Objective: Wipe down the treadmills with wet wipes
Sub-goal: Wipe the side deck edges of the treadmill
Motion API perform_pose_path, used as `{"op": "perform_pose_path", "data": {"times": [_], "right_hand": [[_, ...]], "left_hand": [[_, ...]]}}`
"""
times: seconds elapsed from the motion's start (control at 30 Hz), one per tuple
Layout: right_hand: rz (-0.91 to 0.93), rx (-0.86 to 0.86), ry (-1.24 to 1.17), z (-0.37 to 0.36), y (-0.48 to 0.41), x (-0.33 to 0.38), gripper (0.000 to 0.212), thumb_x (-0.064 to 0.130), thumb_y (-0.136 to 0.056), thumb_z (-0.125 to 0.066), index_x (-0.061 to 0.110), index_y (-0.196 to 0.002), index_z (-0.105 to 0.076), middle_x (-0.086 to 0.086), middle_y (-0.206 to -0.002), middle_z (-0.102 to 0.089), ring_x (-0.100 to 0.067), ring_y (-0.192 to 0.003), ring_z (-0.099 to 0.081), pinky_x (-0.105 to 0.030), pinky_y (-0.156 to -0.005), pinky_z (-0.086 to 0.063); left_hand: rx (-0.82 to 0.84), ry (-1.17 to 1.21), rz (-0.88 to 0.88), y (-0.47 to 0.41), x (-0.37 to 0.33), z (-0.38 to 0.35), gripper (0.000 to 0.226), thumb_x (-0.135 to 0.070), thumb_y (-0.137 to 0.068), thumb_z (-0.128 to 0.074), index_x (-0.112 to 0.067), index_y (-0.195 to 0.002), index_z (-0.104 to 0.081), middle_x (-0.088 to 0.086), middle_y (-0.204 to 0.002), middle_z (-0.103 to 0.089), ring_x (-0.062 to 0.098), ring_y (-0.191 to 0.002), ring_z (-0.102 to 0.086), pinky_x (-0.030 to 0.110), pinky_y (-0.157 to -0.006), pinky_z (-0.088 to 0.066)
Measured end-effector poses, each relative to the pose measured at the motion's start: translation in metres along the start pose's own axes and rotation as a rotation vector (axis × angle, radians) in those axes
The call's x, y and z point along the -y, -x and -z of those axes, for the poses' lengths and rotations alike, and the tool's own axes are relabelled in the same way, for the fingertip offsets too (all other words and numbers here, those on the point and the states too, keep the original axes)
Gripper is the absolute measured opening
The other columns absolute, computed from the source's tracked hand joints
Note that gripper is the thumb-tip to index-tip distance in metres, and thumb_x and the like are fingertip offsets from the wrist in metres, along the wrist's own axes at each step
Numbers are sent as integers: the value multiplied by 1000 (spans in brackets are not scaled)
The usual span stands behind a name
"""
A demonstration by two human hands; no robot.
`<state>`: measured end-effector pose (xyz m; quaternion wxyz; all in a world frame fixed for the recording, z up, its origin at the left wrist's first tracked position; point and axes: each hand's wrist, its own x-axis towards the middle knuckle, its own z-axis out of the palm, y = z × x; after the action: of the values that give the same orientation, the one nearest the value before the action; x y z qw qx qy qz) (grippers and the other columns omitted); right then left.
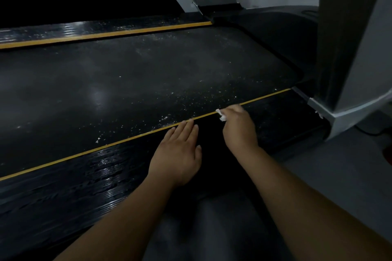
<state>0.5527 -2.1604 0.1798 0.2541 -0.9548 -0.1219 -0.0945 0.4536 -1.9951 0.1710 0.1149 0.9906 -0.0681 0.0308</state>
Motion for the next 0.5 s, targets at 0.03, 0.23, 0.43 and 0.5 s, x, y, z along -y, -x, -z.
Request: {"op": "perform_pose_path", "data": {"times": [0.03,0.23,0.43,0.5], "right_hand": [[31,28,7,-4,5,7,46,-11,-87,-49,9,-124,-69,-6,-128,-61,-25,-113,-61,-38,-93,-53],[267,190,35,4,39,7,47,19,-101,-33,11,-140,-57,-4,-149,-52,-19,-139,-46,-34,-113,-40],[173,209,-38,-3,13,21,37,15,-102,-44,9,-133,-63,-6,-144,-56,-22,-135,-50,-34,-110,-40],[216,227,-238,-3,32,23,37,13,-98,-45,10,-125,-69,1,-131,-65,-14,-120,-61,-34,-105,-48]], "left_hand": [[-6,6,5,0,0,0,85,-52,-87,5,-18,-162,-17,0,-170,-7,14,-156,-2,29,-124,2],[-58,53,31,-2,3,-4,73,-51,-92,-22,-15,-151,-45,4,-158,-41,21,-148,-33,34,-123,-20],[-76,35,22,-3,1,-2,68,-49,-94,-26,-14,-148,-48,4,-152,-46,22,-142,-38,35,-120,-26],[-89,46,12,-3,2,-2,65,-47,-94,-28,-15,-147,-48,4,-150,-48,22,-140,-40,35,-119,-27]]}}
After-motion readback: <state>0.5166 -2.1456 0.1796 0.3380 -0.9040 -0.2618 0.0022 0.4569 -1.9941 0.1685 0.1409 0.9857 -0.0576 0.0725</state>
